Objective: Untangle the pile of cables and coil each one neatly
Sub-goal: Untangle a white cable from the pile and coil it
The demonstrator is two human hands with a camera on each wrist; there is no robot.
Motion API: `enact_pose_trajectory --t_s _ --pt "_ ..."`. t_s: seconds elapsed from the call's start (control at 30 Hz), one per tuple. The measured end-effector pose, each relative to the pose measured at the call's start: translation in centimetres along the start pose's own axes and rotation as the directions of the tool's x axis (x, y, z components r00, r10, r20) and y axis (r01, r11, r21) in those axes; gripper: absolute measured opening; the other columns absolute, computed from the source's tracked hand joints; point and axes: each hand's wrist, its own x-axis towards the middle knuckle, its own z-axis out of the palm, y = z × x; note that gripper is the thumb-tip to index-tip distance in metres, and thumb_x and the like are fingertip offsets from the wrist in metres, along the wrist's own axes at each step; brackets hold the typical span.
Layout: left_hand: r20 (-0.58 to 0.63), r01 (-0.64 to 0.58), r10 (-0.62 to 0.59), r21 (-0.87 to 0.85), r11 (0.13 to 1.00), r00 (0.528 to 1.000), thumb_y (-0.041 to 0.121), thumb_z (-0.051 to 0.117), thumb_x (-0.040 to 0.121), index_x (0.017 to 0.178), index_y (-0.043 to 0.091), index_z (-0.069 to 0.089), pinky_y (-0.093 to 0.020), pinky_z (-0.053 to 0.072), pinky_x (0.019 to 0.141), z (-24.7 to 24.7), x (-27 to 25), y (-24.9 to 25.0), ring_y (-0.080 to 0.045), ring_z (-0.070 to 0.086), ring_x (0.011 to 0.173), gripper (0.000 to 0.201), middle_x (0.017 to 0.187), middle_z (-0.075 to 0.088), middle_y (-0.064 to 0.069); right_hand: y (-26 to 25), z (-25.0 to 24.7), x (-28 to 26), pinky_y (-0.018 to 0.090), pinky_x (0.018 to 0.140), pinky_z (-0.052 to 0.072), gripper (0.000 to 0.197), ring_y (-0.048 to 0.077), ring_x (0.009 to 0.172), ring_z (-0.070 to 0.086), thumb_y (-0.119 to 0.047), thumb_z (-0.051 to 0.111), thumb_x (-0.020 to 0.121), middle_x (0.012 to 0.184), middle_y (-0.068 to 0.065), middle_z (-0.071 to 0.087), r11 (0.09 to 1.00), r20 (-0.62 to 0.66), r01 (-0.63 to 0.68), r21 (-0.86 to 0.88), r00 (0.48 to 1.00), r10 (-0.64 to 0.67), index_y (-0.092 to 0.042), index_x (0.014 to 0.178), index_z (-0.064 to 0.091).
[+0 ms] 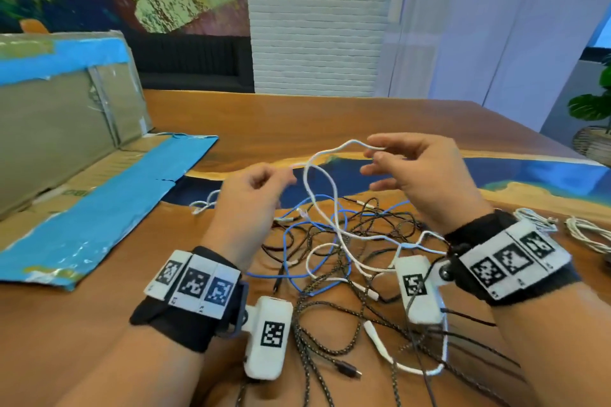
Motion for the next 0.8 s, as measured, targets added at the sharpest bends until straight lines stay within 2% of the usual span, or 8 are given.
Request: enact_pose_trajectory --t_s 0.13,0.23,0.3,0.43,0.57,0.67,0.73,0.8 --pt "-0.225 0.014 -0.025 -0.048 0.999 0.974 0.032 0.064 0.097 0.078 0.022 0.074 -0.025 0.040 0.062 -1.5 1.2 -0.4 -0.010 0.046 0.060 0.024 0.061 0.051 0.005 1.4 -2.1 -0.3 0.029 0.050 0.055 0.009 0.019 0.054 0.067 -0.008 0.071 0.093 0.076 0.011 0.074 0.999 -0.095 -0.028 0.023 0.995 0.030 -0.013 0.090 0.077" --pt "-0.232 0.076 -0.103 -0.122 0.990 0.967 0.027 0.062 0.099 0.080 0.020 0.074 -0.026 0.040 0.071 -1.8 1.6 -0.6 -0.011 0.045 0.064 0.024 0.069 0.049 0.003 2.6 -4.1 -0.2 0.030 0.046 0.043 0.015 0.017 0.044 0.041 -0.022 0.069 0.096 0.049 -0.003 0.052 0.997 -0.160 -0.077 0.032 0.984 0.081 -0.016 0.089 0.080" --pt "-0.248 0.086 -0.125 -0.164 0.983 0.961 0.023 0.061 0.100 0.083 0.019 0.074 -0.026 0.042 0.075 -1.6 1.5 -0.3 -0.011 0.048 0.071 0.021 0.075 0.054 0.001 2.3 -5.1 -0.5 0.029 0.046 0.041 0.016 0.013 0.043 0.036 -0.028 0.067 0.097 0.042 -0.014 0.046 0.998 -0.245 -0.057 -0.022 0.968 0.050 -0.018 0.095 0.080" --pt "-0.225 0.096 -0.109 -0.066 0.993 0.968 0.011 0.056 0.100 0.120 0.028 0.072 -0.021 0.043 0.086 -1.4 1.1 0.3 -0.005 0.059 0.107 0.030 0.115 0.066 0.011 1.6 -5.5 -1.3 0.017 0.042 0.040 0.013 0.006 0.040 0.041 -0.024 0.068 0.097 0.045 -0.019 0.055 0.999 -0.286 -0.013 -0.047 0.958 -0.001 -0.018 0.097 0.079" --pt "-0.006 0.033 -0.033 -0.087 0.996 0.999 0.011 0.055 0.098 0.132 0.027 0.065 -0.025 0.044 0.099 0.0 -0.8 2.0 -0.002 0.062 0.118 0.038 0.123 0.071 0.012 1.3 -3.2 -2.8 0.027 0.050 0.046 0.008 0.017 0.048 0.050 -0.021 0.075 0.090 0.067 0.006 0.072 0.997 -0.005 0.080 -0.018 0.997 -0.080 -0.018 0.086 0.082" --pt "0.372 0.172 -0.082 -0.218 0.961 0.925 0.030 0.066 0.094 0.140 0.021 0.055 -0.034 0.051 0.097 1.4 -2.5 2.8 -0.016 0.071 0.109 0.048 0.119 0.075 0.001 1.2 -1.1 -4.0 0.023 0.063 0.055 0.009 0.013 0.063 0.067 -0.009 0.075 0.088 0.073 0.004 0.076 0.994 0.236 0.111 0.015 0.965 -0.112 -0.014 0.094 0.081" --pt "0.529 0.218 -0.108 -0.151 0.964 0.842 0.028 0.063 0.091 0.137 0.018 0.058 -0.032 0.056 0.076 1.8 -3.3 2.9 -0.018 0.071 0.072 0.047 0.091 0.076 -0.003 1.5 -0.5 -4.2 0.025 0.074 0.059 0.020 0.019 0.081 0.076 -0.006 0.073 0.088 0.088 0.008 0.079 0.992 0.309 0.081 0.092 0.945 -0.106 -0.013 0.106 0.078" --pt "0.524 0.209 -0.120 -0.114 0.971 0.843 0.021 0.054 0.098 0.121 0.015 0.071 -0.027 0.042 0.050 1.7 -3.4 2.8 -0.013 0.041 0.045 0.029 0.057 0.048 -0.002 1.6 -0.5 -4.2 0.037 0.085 0.061 0.035 0.030 0.094 0.076 -0.010 0.072 0.088 0.095 0.011 0.078 0.990 0.331 0.069 0.125 0.937 -0.107 -0.017 0.122 0.071"
